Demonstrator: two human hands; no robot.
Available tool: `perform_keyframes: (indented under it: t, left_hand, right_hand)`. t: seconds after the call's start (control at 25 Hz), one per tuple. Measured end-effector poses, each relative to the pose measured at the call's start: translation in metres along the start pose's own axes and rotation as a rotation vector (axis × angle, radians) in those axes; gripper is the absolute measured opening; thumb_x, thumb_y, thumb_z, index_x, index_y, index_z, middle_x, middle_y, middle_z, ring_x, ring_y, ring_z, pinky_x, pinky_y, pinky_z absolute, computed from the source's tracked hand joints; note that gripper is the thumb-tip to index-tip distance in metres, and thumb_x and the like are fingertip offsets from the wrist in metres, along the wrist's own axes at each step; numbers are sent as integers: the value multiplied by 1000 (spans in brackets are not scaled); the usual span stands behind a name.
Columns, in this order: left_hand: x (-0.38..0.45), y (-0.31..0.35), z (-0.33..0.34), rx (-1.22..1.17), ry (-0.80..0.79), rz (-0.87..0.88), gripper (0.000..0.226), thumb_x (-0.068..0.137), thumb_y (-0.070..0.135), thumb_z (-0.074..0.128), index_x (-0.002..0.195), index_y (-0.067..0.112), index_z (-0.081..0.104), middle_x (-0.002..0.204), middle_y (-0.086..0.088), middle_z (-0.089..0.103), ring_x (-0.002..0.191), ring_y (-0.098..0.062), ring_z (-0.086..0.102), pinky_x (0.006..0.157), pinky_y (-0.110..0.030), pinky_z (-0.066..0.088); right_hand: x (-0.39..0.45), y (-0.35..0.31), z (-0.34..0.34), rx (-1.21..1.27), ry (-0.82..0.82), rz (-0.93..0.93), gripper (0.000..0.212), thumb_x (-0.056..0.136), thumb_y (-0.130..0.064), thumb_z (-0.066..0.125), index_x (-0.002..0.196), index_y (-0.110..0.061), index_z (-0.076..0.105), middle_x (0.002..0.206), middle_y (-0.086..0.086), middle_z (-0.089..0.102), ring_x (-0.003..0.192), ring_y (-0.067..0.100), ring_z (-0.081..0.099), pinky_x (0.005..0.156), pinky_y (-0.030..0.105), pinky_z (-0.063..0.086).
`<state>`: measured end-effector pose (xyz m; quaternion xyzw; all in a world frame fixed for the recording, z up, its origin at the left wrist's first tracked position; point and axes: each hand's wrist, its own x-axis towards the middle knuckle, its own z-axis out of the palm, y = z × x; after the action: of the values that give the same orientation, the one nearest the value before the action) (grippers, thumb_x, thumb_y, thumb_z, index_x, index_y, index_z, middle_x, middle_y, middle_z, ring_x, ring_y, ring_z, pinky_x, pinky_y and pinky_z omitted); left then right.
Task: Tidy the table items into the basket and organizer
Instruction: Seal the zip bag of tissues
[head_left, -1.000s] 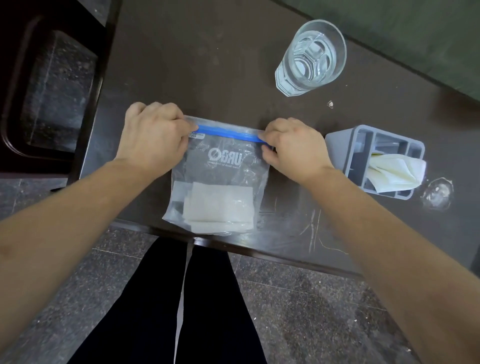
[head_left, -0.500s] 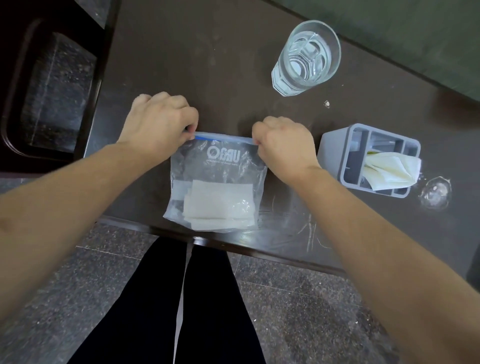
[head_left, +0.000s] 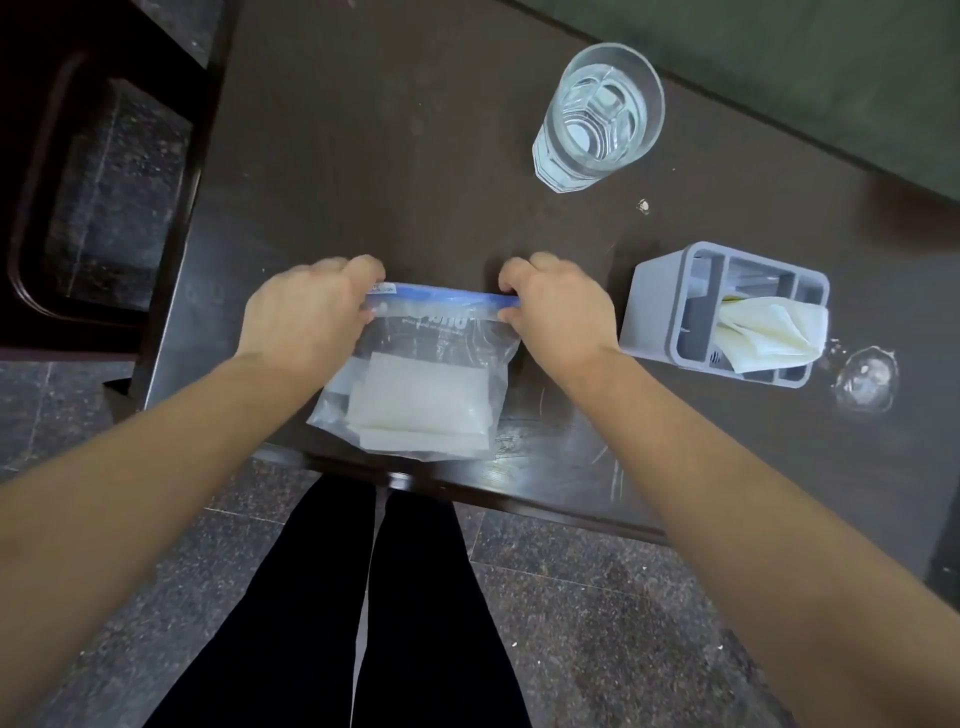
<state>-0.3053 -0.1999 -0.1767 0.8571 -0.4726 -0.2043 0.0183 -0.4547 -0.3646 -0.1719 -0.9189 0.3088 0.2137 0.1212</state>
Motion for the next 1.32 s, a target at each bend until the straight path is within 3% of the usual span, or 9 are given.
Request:
perform_keyframes:
  t: [0.12,0.28,0.4,0.56,0.72,0.88,1.12,1.2,1.32]
  left_hand:
    - [14,-2,-8,14,-35,-14,24,83,15,65,107,14,61,105,-13,51,94,-35,49,64,-43,42]
    - [4,-13,0,54,87,110,15,74,-4,63,83,7,56,86,-14,47,69,-32,44,47,-33,31]
    - [-14,-17,8,98,-7,210,28,64,-9,67,87,5,57,82,-15,49,55,-31,44,42,-28,27]
    - [-21,-22,9,13,3,164,37,81,1,60,117,6,63,106,-16,63,74,-41,64,57,-43,51]
    - [-19,-23,0,-81,-84,102,37,91,15,50,127,13,57,114,-10,60,94,-34,62,74,-42,51]
    - [-9,-16,-7,-45,-201,43,13,87,16,58,99,19,62,96,-3,49,83,-26,54,63,-35,43]
    - [3,-4,-32,-125,27,-46,9,87,13,47,96,14,50,94,-11,61,76,-37,56,63,-41,46]
    - [5,-6,-42,-145,146,-58,28,87,11,46,112,18,57,103,-9,61,84,-36,60,66,-41,46]
    - [3,-19,-60,-215,296,-99,29,85,9,48,106,17,67,105,-6,61,86,-31,61,67,-39,45]
  right_hand:
    - [-2,-3,-1,18,86,-8,8,80,-15,65,88,-16,63,97,5,57,89,26,55,62,32,43]
    - [-28,-10,5,-239,371,-315,17,57,-1,63,62,-16,56,62,2,53,54,23,52,49,26,24]
    - [-46,-6,28,-311,273,-463,23,69,-7,45,67,-18,66,68,-1,58,60,20,54,50,25,32]
    - [-45,-8,28,-27,120,-216,11,82,-22,65,78,-15,73,87,0,64,76,23,57,57,28,41]
    - [-36,-14,20,115,-29,-27,26,88,-35,59,108,-19,56,104,0,62,99,24,56,73,32,42]
    - [-35,-29,14,96,-43,-54,11,86,-24,56,95,-19,59,99,1,60,96,23,57,70,31,41]
    - [-34,-21,-18,888,-8,247,12,90,-22,52,98,-30,50,87,-4,65,59,21,65,58,23,48]
    - [-29,-26,-32,1139,-61,266,24,93,-18,51,111,-34,57,95,-4,66,64,19,69,53,17,48]
    - [-21,-46,-49,1370,-11,245,26,92,-7,54,98,-27,69,93,2,67,83,19,67,59,19,55]
